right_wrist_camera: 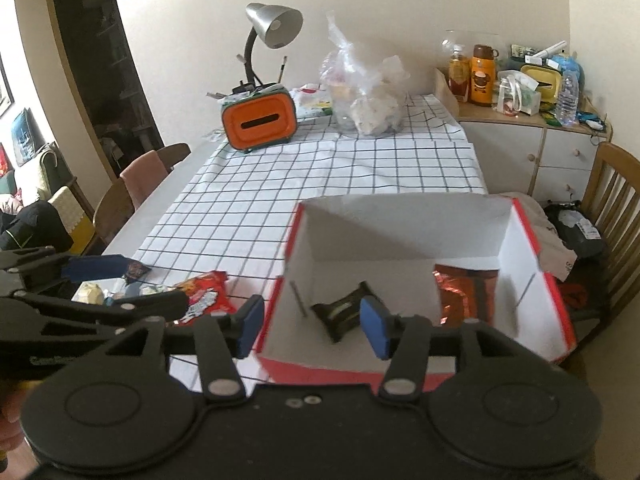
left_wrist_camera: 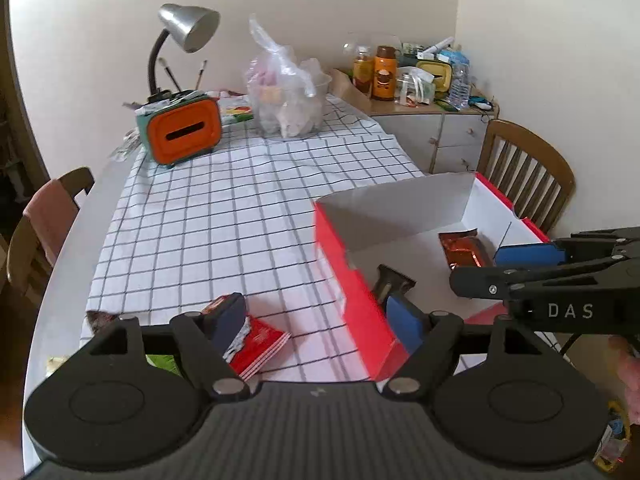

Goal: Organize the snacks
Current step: 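Grasp the Minion jelly with the left gripper while the right grasps the red chip bag, then carry the Minion jelly and red chip bag with both grippers into the box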

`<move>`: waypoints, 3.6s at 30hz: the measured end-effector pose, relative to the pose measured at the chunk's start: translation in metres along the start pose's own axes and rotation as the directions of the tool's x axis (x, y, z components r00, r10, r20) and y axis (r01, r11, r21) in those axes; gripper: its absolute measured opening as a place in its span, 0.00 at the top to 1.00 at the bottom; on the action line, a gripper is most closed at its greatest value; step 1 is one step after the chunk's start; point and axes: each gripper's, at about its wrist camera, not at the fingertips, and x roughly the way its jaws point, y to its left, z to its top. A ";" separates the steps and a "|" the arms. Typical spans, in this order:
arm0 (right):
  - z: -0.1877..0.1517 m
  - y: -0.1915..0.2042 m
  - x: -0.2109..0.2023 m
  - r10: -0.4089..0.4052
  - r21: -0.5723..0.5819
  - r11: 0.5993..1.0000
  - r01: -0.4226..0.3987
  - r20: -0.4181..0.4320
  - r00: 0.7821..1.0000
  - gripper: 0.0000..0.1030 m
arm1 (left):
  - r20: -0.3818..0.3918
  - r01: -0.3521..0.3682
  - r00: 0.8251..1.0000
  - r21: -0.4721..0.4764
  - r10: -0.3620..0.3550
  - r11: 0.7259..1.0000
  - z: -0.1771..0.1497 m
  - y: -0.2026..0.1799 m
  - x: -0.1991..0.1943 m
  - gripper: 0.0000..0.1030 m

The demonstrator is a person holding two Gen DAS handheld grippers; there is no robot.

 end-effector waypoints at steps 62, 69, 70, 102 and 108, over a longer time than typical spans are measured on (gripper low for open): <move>-0.005 0.155 0.270 -0.026 -0.355 0.929 -0.102 -0.340 0.940 0.15 | -0.385 0.334 0.912 0.499 -0.140 0.799 -0.148 0.242 0.051 0.12; -0.006 0.152 0.268 -0.004 -0.328 0.938 -0.113 -0.335 0.942 0.25 | -0.419 0.367 0.888 0.406 -0.186 0.837 -0.145 0.257 0.069 0.13; -0.006 0.151 0.267 -0.001 -0.323 0.940 -0.113 -0.333 0.943 0.26 | -0.422 0.370 0.886 0.396 -0.191 0.841 -0.146 0.258 0.071 0.13; 0.002 0.126 0.146 0.008 -0.101 0.995 -0.024 -0.159 0.987 0.37 | -0.238 0.134 0.963 0.023 -0.125 0.991 -0.125 0.233 0.033 0.33; 0.011 0.112 0.105 -0.007 -0.091 0.996 -0.002 -0.100 0.995 0.37 | -0.170 0.122 0.978 0.000 -0.121 0.992 -0.100 0.208 0.014 0.33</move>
